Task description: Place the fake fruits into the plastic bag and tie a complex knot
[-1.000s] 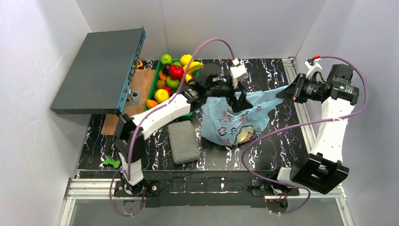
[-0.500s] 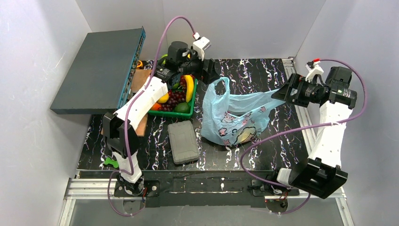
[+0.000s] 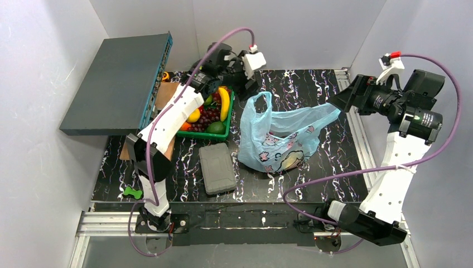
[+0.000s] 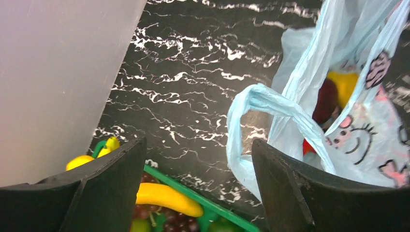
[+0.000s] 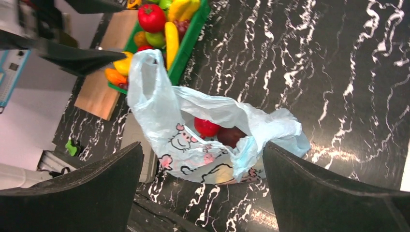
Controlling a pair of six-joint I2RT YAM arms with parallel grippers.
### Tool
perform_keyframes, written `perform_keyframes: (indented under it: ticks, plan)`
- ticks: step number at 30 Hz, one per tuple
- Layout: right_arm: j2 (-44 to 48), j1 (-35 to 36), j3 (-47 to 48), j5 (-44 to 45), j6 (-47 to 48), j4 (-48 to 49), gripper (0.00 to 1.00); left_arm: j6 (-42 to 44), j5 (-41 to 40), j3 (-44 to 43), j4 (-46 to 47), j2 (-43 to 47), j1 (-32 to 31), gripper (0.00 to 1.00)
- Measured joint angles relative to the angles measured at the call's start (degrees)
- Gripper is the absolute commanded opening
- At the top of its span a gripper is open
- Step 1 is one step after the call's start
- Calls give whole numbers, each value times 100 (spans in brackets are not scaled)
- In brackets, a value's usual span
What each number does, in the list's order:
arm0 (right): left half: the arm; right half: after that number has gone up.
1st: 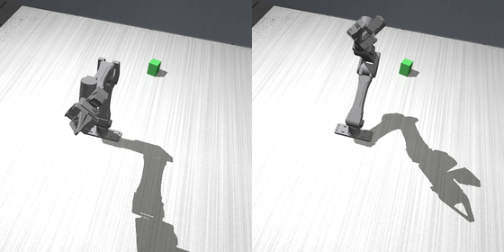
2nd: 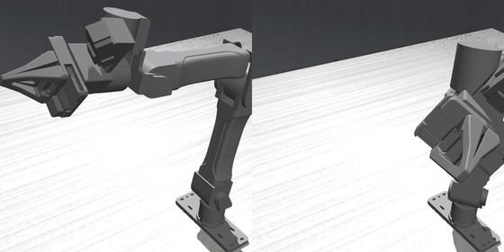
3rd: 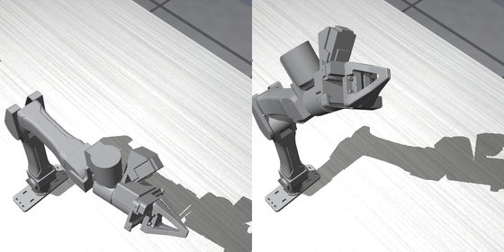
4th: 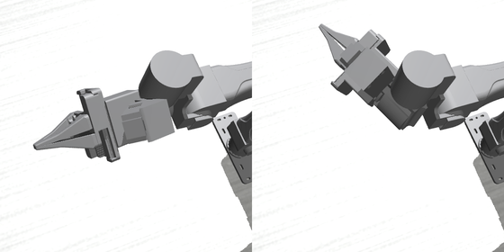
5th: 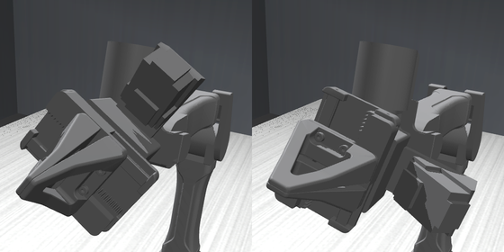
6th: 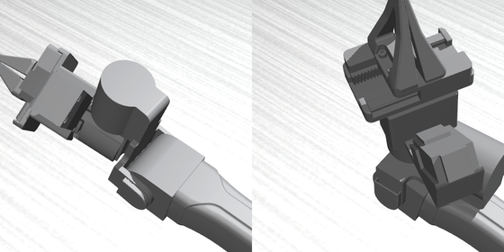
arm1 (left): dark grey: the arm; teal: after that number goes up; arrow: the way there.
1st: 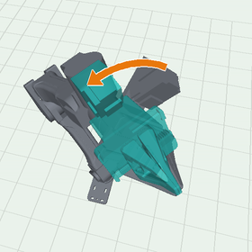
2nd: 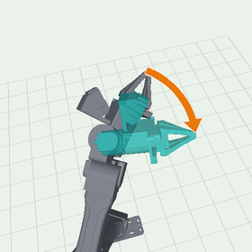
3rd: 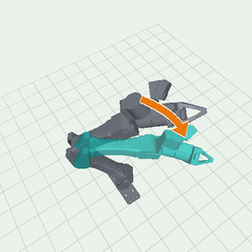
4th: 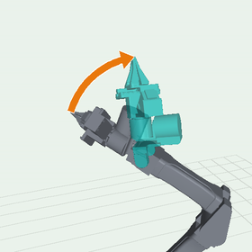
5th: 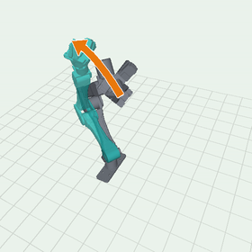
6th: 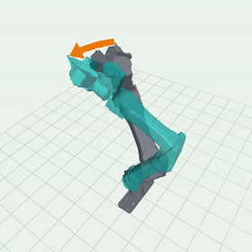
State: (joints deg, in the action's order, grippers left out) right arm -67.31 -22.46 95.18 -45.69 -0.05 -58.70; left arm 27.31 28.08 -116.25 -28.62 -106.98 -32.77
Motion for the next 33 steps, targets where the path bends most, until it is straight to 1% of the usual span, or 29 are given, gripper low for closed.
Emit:
perform_keyframes:
  ticks: [4,9,11,12,14,18,20,21,22,23,26,28,33]
  plan:
    - [2,107,256,-317,4,-9,98,990,-546,-17,-243,-157,-437,78]
    - [-133,695,610,-424,173,2,98,1665,-979,-214,-448,-636,-850,77]
    - [-168,922,682,-426,219,35,98,1871,-1196,-334,-494,-848,-922,74]
    - [-184,1032,713,-426,240,50,98,1954,-1305,-391,-507,-931,-940,70]
    - [-221,1178,765,-417,286,85,98,2109,-1521,-494,-516,-1080,-955,58]
    - [-262,1318,800,-415,337,210,98,2267,-1749,-564,-422,-1180,-957,27]
    - [-256,1335,776,-424,358,269,98,2173,-1663,-549,-308,-1158,-942,13]
    - [-192,1344,634,-452,396,452,99,2076,-1532,-494,-223,-1115,-916,7]
    - [-87,1349,407,-479,439,608,98,1934,-1346,-372,-122,-1019,-874,2]
    - [26,1351,170,-503,479,739,98,1790,-1165,-234,-44,-909,-848,0]
    - [538,1440,-901,-568,616,1263,98,1165,-483,411,256,-334,-686,0]
    - [785,1648,-1443,-588,699,1528,98,688,-48,815,597,98,-538,0]
    - [918,2540,-2166,-557,780,2509,98,-483,737,1714,1659,988,-232,0]
